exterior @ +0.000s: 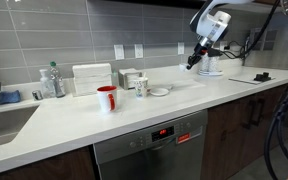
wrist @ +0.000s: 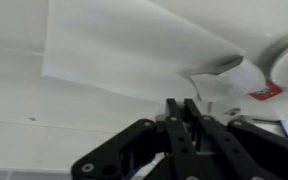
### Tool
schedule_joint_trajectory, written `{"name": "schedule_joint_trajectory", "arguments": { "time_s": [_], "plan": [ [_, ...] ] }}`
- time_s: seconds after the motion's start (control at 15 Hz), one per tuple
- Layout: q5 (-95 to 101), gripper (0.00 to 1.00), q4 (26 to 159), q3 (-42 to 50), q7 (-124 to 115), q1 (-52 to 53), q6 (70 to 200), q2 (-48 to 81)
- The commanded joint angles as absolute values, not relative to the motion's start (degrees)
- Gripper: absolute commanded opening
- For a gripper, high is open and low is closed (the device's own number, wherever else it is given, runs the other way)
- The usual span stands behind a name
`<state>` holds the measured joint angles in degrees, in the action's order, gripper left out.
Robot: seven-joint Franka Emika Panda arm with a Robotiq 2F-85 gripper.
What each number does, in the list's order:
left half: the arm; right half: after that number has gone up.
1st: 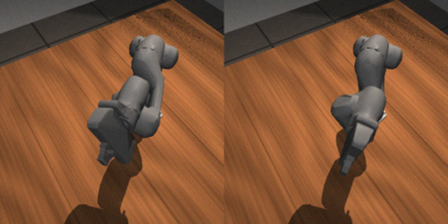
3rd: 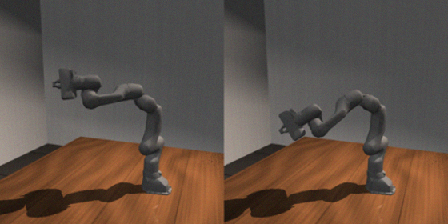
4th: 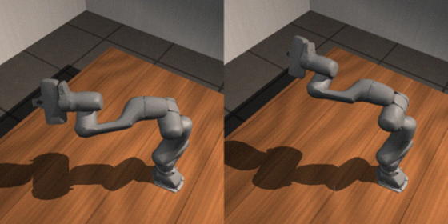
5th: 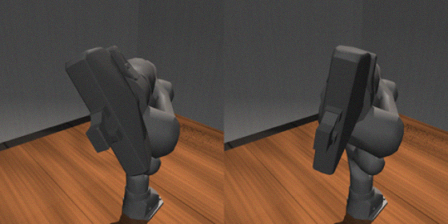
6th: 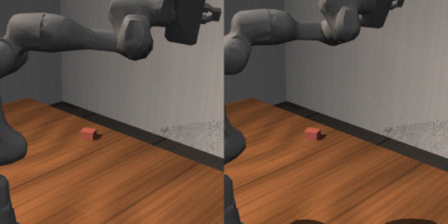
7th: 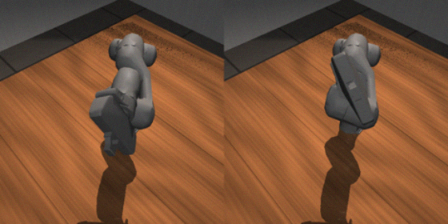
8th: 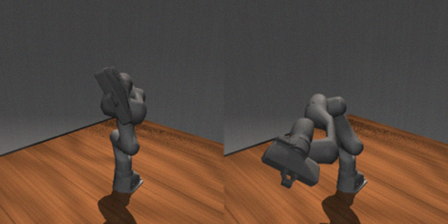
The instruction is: Put the teacup on the front right corner of the paper towel
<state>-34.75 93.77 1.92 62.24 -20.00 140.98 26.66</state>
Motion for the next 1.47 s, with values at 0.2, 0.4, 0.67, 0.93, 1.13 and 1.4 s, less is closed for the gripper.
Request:
{"name": "schedule_joint_trajectory", "arguments": {
  "time_s": [0.2,0.4,0.67,0.93,1.13,1.4],
  "plan": [
    [-27.30,0.03,91.37,1.07,51.24,-21.88,149.46,30.78],
    [-26.14,0.11,91.10,0.20,50.17,-22.41,149.96,31.52],
    [-24.93,0.03,90.18,1.19,48.34,-21.62,150.58,32.39],
    [-19.42,0.03,85.70,2.97,41.00,-20.96,150.63,37.60],
    [-16.53,0.03,82.27,2.64,36.74,-21.65,149.88,41.05],
    [-13.26,0.03,76.96,2.49,31.58,-22.29,148.87,45.49]
  ]
}}
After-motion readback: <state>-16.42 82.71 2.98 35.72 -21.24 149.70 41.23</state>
